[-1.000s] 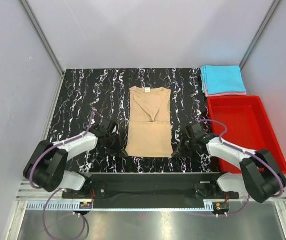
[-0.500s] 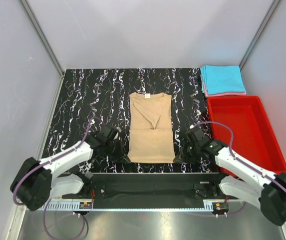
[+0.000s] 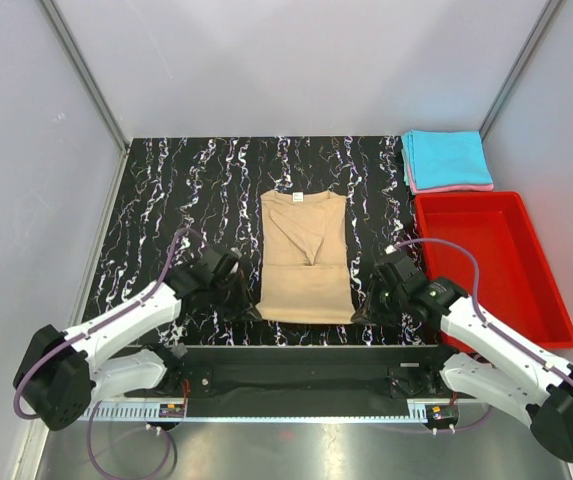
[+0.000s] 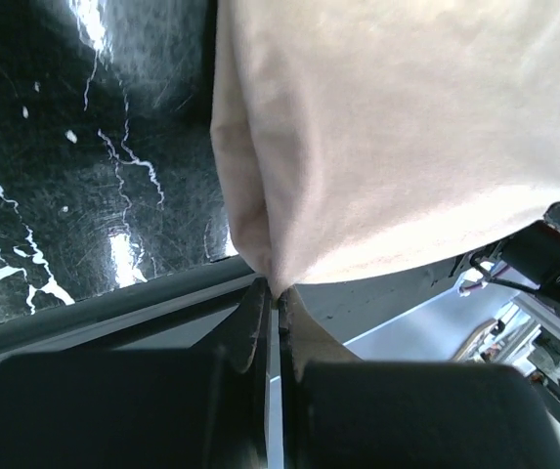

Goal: Fold and stack the t-shirts
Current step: Fold the tshirt

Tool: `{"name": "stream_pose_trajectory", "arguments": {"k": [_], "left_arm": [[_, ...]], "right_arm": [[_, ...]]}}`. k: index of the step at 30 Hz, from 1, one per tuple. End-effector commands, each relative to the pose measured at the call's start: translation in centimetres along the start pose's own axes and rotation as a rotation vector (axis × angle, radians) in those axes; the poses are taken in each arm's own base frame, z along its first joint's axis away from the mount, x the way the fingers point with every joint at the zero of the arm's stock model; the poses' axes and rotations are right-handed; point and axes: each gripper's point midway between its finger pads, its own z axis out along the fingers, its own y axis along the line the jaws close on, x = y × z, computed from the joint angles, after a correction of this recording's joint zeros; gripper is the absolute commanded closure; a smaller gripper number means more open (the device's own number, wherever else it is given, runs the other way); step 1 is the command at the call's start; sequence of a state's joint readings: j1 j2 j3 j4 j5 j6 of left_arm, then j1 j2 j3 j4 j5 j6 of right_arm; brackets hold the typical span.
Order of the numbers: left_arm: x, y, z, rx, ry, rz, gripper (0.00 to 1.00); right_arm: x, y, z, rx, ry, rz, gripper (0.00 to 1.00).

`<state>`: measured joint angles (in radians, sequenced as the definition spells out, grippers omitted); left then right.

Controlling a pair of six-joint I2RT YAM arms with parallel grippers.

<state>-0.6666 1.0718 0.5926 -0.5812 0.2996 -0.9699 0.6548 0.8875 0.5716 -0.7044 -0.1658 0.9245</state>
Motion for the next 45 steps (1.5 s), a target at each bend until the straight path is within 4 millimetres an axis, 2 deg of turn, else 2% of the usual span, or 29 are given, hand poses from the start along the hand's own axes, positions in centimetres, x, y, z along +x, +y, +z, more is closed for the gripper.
{"name": "stream_pose_trajectory", "arguments": {"k": [1, 2, 8, 12, 17, 18, 20, 21, 22, 23, 24, 26, 27, 28, 29, 30, 31, 32, 33, 34, 36, 37, 39, 40, 41, 42, 43, 44, 45], "left_arm": [[-2.7, -1.5, -1.2, -0.034, -0.095, 0.040, 1.00], [-3.4, -2.4, -1.7, -0.027, -0.116, 0.060, 1.00], [-5.9, -4.3, -2.6, -0.047, -0.163, 0.091, 1.00], [-8.2, -4.8, -3.1, -0.056, -0.185, 0.080, 1.00], [-11.2, -6.3, -3.8, -0.007, -0.205, 0.073, 1.00], [-12.0, -6.3, -3.5, -0.006, -0.201, 0.063, 1.00], [-13.6, -7.6, -3.5, 0.040, -0.203, 0.080, 1.00], [-14.2, -8.2, -3.6, 0.058, -0.207, 0.090, 1.00], [-15.1, -9.5, -4.3, 0.089, -0.225, 0.119, 1.00], [-15.8, -10.0, -4.4, 0.095, -0.234, 0.129, 1.00], [-16.8, -10.1, -4.2, 0.090, -0.240, 0.127, 1.00], [-18.8, -11.7, -5.3, 0.112, -0.282, 0.150, 1.00], [-19.7, -11.6, -5.0, 0.103, -0.282, 0.139, 1.00], [-21.0, -12.7, -5.9, 0.122, -0.316, 0.150, 1.00], [-21.8, -13.0, -6.1, 0.123, -0.328, 0.147, 1.00], [-22.9, -12.7, -5.9, 0.115, -0.333, 0.132, 1.00], [-24.1, -14.0, -6.8, 0.143, -0.362, 0.142, 1.00], [-25.2, -13.7, -6.2, 0.138, -0.363, 0.129, 1.00], [-25.9, -14.0, -6.1, 0.144, -0.369, 0.129, 1.00], [-26.9, -15.0, -6.7, 0.168, -0.390, 0.145, 1.00], [-28.8, -14.9, -5.5, 0.175, -0.398, 0.137, 1.00], [-29.3, -15.4, -5.4, 0.203, -0.395, 0.141, 1.00], [-31.4, -15.6, -4.2, 0.248, -0.414, 0.141, 1.00], [-31.8, -15.7, -3.8, 0.275, -0.405, 0.129, 1.00], [-33.4, -15.7, -3.2, 0.301, -0.426, 0.126, 1.00], [-34.1, -15.7, -2.8, 0.318, -0.428, 0.120, 1.00], [-34.6, -15.9, -2.5, 0.347, -0.424, 0.111, 1.00], [-36.1, -15.5, -1.3, 0.365, -0.439, 0.110, 1.00], [-37.0, -16.1, -1.3, 0.393, -0.450, 0.123, 1.00]], "right_arm": [[-2.0, 0.9, -1.0, 0.036, -0.068, -0.067, 1.00], [-2.3, 0.8, -0.8, 0.056, -0.066, -0.076, 1.00], [-4.2, 2.6, -0.9, 0.070, -0.089, -0.135, 1.00], [-6.4, 4.4, -1.6, 0.077, -0.140, -0.188, 1.00], [-9.1, 6.0, -0.5, 0.108, -0.141, -0.223, 1.00], [-10.1, 7.1, -1.0, 0.093, -0.159, -0.239, 1.00], [-11.6, 7.1, -0.6, 0.116, -0.163, -0.242, 1.00], [-12.7, 8.1, -1.0, 0.099, -0.187, -0.245, 1.00], [-13.4, 8.2, -0.7, 0.106, -0.183, -0.245, 1.00], [-14.3, 8.1, -0.9, 0.112, -0.189, -0.237, 1.00], [-15.6, 9.1, -1.6, 0.097, -0.217, -0.251, 1.00], [-16.9, 9.2, -1.3, 0.109, -0.211, -0.261, 1.00], [-18.4, 9.7, -2.0, 0.096, -0.239, -0.249, 1.00], [-19.1, 9.9, -2.1, 0.094, -0.244, -0.248, 1.00], [-19.8, 9.7, -1.6, 0.100, -0.229, -0.251, 1.00], [-21.3, 10.1, -2.2, 0.090, -0.254, -0.240, 1.00], [-22.0, 10.1, -2.2, 0.089, -0.259, -0.236, 1.00], [-22.7, 10.1, -1.6, 0.089, -0.251, -0.246, 1.00], [-23.9, 10.7, -2.1, 0.074, -0.273, -0.246, 1.00], [-24.4, 10.8, -1.3, 0.074, -0.258, -0.250, 1.00], [-26.3, 11.7, -1.4, 0.056, -0.292, -0.273, 1.00], [-27.1, 11.4, -0.2, 0.066, -0.285, -0.272, 1.00], [-28.8, 12.0, 0.3, 0.046, -0.302, -0.276, 1.00], [-29.4, 11.4, 1.7, 0.056, -0.285, -0.263, 1.00], [-30.2, 11.6, 2.1, 0.050, -0.296, -0.272, 1.00], [-31.1, 12.0, 2.2, 0.043, -0.310, -0.277, 1.00], [-31.8, 11.3, 3.6, 0.059, -0.298, -0.272, 0.99], [-32.3, 11.4, 4.2, 0.055, -0.300, -0.283, 0.99], [-33.3, 11.8, 4.3, 0.046, -0.317, -0.289, 0.98]]}}
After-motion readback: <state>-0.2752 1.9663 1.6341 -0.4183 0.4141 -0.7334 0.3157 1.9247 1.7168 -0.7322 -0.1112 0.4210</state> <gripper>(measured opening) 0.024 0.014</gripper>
